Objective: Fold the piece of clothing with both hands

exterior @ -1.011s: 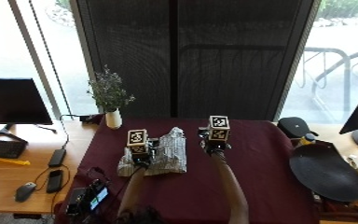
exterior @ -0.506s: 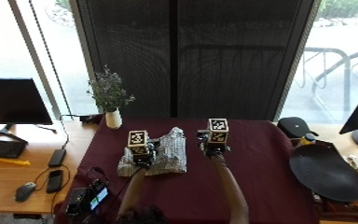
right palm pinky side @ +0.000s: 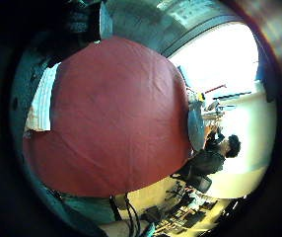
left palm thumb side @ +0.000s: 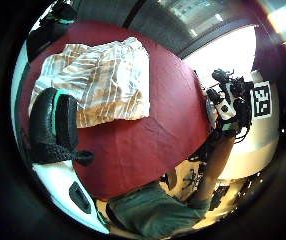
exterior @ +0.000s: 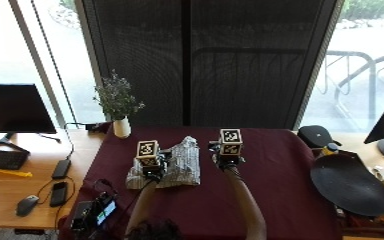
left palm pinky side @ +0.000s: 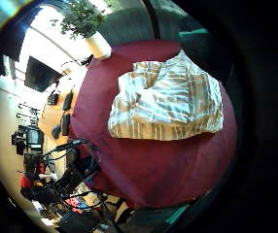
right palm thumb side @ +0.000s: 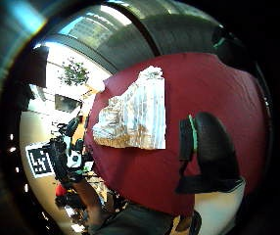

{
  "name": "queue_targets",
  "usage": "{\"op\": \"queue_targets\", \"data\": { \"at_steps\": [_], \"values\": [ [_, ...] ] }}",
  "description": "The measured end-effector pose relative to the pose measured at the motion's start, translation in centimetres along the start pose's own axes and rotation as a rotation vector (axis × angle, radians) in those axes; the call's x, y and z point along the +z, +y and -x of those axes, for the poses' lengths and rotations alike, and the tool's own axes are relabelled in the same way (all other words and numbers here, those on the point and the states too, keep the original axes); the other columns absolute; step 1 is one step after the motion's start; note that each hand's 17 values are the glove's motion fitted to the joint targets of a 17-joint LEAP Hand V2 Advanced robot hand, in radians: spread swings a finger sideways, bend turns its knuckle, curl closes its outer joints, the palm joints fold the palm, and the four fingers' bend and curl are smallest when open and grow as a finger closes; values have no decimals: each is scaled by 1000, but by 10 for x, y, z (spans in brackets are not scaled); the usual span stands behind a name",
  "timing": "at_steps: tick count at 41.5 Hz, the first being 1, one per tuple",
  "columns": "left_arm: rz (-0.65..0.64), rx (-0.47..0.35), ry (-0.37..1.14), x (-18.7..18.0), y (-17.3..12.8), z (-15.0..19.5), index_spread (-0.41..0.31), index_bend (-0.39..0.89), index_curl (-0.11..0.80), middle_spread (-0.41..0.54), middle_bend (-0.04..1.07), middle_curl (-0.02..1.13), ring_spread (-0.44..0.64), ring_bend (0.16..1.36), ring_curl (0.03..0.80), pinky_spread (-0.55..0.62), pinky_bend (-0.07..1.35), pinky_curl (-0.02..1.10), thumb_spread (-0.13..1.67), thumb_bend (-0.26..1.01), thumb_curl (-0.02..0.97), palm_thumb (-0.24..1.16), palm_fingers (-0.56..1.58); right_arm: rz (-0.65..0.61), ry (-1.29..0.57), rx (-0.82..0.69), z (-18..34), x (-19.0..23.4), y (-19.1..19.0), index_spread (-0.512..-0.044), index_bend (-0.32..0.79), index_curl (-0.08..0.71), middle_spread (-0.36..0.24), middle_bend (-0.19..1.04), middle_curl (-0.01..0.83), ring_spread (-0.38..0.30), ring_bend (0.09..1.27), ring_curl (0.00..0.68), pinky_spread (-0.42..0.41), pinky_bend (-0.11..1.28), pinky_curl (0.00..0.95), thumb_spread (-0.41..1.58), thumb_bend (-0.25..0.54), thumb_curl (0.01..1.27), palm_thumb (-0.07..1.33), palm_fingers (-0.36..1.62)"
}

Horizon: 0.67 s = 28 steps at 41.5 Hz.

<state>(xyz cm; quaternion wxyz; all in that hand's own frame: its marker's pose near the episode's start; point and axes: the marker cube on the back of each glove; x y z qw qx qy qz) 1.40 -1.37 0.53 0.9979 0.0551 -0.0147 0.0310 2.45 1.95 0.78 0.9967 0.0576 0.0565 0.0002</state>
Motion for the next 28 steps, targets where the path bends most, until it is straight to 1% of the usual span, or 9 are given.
{"op": "queue_targets", "data": {
  "at_steps": [1,2,4,11,15,20,28],
  "values": [
    [68,1,31,4,9,-4,-136,142,326,-100,197,412,64,435,321,215,265,313,1385,245,295,541,616,-2,-4,-1,0,0,0,-309,221,414,-21,144,256,103,195,293,244,414,327,1300,171,357,643,515],
    [98,2,45,4,13,-6,-136,142,327,-100,197,413,64,435,322,215,264,315,1386,242,296,542,616,-4,-8,-2,1,0,0,-310,223,417,-21,143,256,103,193,294,245,416,327,1300,167,358,645,517],
    [115,4,57,3,16,-7,-136,144,330,-100,196,415,64,433,323,215,261,318,1387,237,298,544,616,-11,-17,-2,1,-1,1,-310,222,419,-21,143,256,102,193,296,245,416,329,1301,160,362,649,516],
    [117,6,57,5,16,-7,-137,143,336,-100,194,422,64,432,328,216,256,329,1393,221,306,556,614,-27,-37,-5,0,-1,0,-310,225,427,-21,140,255,102,197,305,245,410,333,1303,133,373,663,520],
    [99,14,56,12,10,-7,-137,143,338,-100,194,425,64,432,331,216,253,335,1397,214,308,565,613,-24,-44,-7,1,-2,3,-310,228,432,-21,138,254,101,193,308,242,414,338,1305,120,377,672,524],
    [128,8,39,7,17,-8,-137,142,341,-101,196,428,64,430,334,217,249,342,1400,203,311,571,613,-32,-51,-11,2,1,2,-310,227,437,-21,138,253,101,195,312,240,417,342,1307,107,383,688,524],
    [127,9,58,6,19,-9,-137,141,343,-102,197,434,64,428,337,217,242,352,1403,185,314,580,614,-53,-48,1,-1,6,-2,-310,232,442,-21,133,249,101,197,318,239,421,348,1305,83,392,707,532]
  ]
}}
